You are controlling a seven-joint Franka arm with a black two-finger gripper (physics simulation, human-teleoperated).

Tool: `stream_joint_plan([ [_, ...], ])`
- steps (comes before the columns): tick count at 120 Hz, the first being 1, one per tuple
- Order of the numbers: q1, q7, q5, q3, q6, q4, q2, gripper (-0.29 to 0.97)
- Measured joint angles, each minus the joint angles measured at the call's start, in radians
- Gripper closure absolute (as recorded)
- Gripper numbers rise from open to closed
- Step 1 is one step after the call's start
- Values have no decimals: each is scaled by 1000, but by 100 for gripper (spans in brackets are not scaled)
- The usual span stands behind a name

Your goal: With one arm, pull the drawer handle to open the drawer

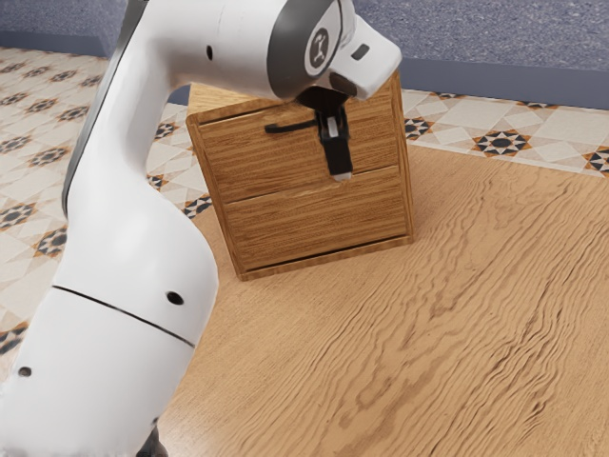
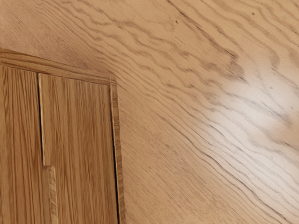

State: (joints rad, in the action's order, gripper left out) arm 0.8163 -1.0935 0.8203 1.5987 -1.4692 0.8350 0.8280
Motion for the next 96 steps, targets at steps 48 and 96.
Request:
stream_joint_plan([
  [48, -176, -158, 275, 77, -77, 6, 97, 0],
  [96, -216, -245, 336, 78, -94, 34, 130, 0],
])
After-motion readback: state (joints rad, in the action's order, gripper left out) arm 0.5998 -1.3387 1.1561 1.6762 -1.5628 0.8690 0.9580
